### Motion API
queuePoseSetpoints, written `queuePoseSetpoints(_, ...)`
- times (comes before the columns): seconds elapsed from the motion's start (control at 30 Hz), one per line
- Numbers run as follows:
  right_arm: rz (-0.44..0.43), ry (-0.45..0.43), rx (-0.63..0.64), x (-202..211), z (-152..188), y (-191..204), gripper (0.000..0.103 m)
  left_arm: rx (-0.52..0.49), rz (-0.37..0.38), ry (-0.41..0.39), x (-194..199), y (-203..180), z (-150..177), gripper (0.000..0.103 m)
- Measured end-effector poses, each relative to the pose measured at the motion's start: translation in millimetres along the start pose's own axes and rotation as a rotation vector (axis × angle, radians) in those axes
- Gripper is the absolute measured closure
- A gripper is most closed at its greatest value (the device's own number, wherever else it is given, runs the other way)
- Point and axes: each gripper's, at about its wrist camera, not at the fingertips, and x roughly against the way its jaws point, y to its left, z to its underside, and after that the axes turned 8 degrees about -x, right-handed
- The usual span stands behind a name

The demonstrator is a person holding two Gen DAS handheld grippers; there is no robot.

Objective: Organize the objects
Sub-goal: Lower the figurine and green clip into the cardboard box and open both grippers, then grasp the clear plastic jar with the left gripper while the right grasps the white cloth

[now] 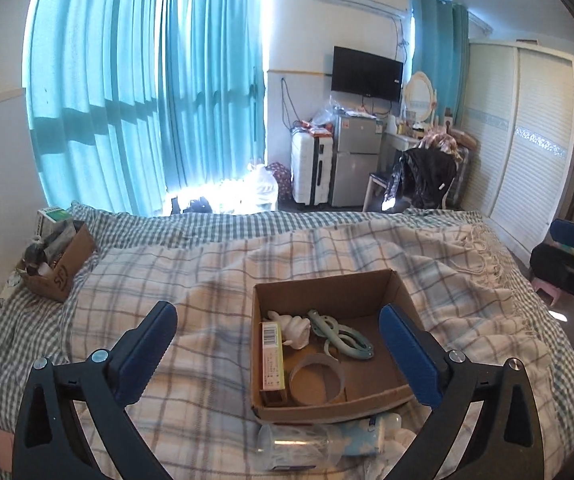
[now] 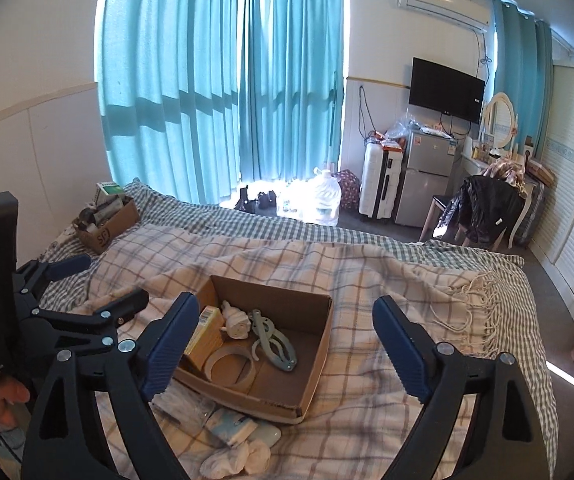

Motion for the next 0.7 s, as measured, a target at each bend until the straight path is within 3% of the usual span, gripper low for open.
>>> queuePoseSetpoints(0.13, 0.002, 0.010, 0.002, 1, 22, 6, 0.011, 0.014, -0.011, -0.007, 9, 3, 16, 0.000)
queuePoseSetpoints(0.33, 0.036, 0.073, -0.027, -36, 68, 0, 0.010, 0.019, -0.056, 0.028, -5, -1, 60, 0.000)
queuePoseSetpoints(0.5, 0.054, 0.180, -0.012, -81, 114, -5, 0.010, 0.004, -0.029, 0.162, -47, -5, 108, 0.000)
queuePoseSetpoints(0.7, 0.056, 0.281, -0.027, -109, 149, -14, 0.010, -0.026, 0.007, 0.239, -69, -19, 136, 0.000)
